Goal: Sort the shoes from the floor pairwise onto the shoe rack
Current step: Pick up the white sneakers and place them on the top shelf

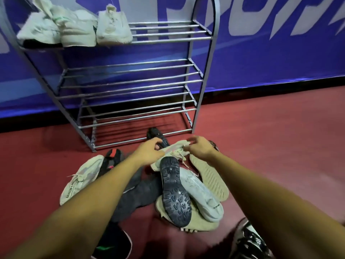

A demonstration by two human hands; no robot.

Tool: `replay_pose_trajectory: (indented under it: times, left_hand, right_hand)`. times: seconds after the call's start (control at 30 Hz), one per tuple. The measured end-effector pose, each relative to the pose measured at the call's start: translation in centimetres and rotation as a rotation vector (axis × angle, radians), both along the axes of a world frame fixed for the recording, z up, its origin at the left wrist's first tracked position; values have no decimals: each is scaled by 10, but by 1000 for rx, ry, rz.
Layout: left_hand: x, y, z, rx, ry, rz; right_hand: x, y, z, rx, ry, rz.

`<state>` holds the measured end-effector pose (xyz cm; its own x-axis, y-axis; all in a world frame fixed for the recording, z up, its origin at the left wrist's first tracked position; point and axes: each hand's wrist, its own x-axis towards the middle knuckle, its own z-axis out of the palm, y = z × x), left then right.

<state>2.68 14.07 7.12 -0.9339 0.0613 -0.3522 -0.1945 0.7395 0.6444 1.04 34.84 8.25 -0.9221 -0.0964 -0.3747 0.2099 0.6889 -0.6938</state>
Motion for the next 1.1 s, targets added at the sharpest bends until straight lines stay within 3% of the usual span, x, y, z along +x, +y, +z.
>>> replay_pose_trajectory:
  times: [0.33, 0.53, 1.1]
  left_hand:
    - [30, 70, -86, -122, -317, -241]
    - [44, 112, -123, -43, -447, -271]
    - [34, 140, -143, -138, -412, -178]
  right_hand:
    - [38, 63, -103, 209, -228, 54]
    - [45, 81, -137, 327, -311, 122]
    - [43, 74, -166, 340, -354, 73]
